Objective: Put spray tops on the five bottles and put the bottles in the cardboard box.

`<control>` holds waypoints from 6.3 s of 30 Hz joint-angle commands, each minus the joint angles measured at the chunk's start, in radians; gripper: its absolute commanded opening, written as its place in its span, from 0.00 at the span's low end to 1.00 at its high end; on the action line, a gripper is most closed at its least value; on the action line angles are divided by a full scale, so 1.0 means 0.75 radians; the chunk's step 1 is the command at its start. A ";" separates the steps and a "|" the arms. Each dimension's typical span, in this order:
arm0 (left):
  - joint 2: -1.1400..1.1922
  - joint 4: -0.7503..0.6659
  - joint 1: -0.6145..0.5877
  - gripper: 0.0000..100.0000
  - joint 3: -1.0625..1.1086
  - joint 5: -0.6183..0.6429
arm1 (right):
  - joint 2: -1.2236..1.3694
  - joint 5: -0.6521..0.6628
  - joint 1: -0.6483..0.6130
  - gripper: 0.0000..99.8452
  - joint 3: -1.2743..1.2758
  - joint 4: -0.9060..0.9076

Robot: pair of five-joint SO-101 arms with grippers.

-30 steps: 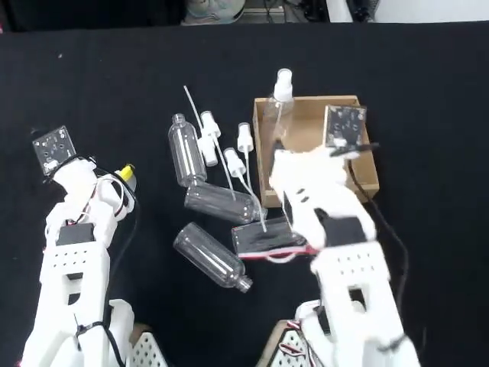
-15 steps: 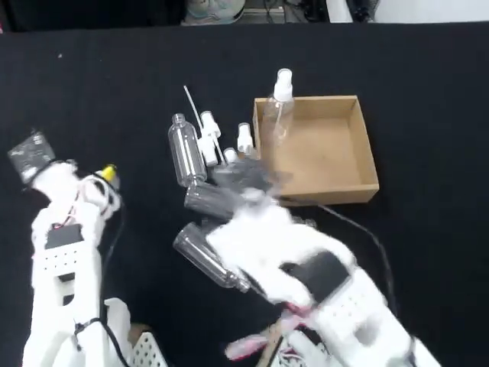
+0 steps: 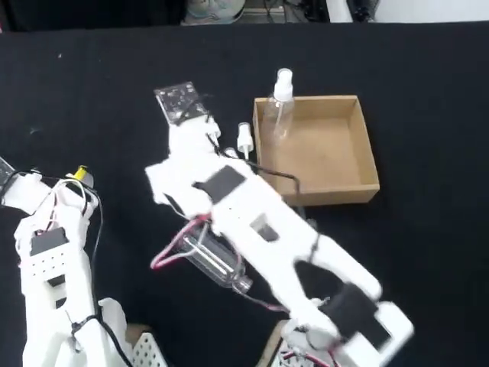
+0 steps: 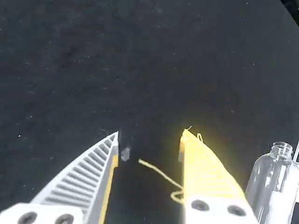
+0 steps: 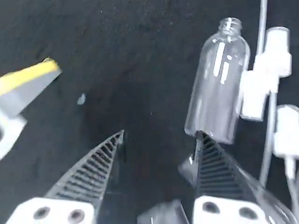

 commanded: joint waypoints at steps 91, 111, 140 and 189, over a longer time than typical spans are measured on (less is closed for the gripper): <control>-0.023 -0.020 -0.071 0.21 -0.054 0.016 | 1.186 0.741 0.051 0.01 -1.398 0.736; -0.023 -0.020 -0.058 0.21 -0.054 0.016 | -0.279 0.620 0.108 0.01 -0.150 0.636; 0.458 0.636 0.341 0.21 -0.768 -0.417 | -1.801 0.485 0.853 0.01 0.944 0.299; 1.864 1.418 0.772 0.21 -2.558 -0.745 | -1.803 0.485 0.845 0.01 1.040 0.295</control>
